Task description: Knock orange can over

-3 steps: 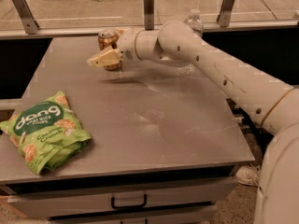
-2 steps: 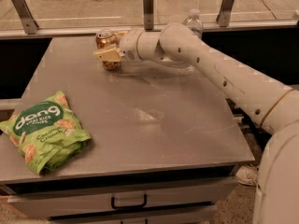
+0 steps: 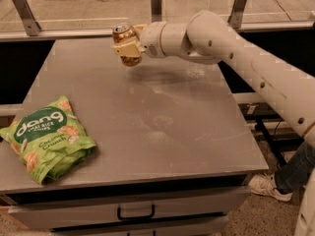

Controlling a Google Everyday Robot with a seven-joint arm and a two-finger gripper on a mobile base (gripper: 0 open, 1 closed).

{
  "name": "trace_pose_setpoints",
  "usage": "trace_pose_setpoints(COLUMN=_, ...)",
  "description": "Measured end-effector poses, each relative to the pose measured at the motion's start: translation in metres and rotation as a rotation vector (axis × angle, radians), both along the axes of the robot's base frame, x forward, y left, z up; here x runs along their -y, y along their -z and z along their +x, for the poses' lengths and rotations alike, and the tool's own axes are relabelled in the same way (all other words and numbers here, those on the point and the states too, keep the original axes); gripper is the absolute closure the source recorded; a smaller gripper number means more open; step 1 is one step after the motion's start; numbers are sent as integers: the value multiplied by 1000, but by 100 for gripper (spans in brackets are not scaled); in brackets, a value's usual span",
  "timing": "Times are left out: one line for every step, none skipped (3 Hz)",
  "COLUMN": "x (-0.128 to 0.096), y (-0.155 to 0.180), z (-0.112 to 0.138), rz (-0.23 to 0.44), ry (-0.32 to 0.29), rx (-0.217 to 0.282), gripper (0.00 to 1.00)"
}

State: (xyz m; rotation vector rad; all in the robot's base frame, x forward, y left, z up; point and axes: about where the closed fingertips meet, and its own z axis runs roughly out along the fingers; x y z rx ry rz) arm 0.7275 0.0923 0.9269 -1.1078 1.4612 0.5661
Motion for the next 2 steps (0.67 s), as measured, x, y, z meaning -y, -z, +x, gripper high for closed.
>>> trace_pose_setpoints(x=14, y=-24, z=-39, rz=-92, ry=-72, rx=-20, gripper=100)
trace_pose_setpoints(x=22, y=-41, z=-76, rz=-265, ry=-126, rx=-50, gripper=100)
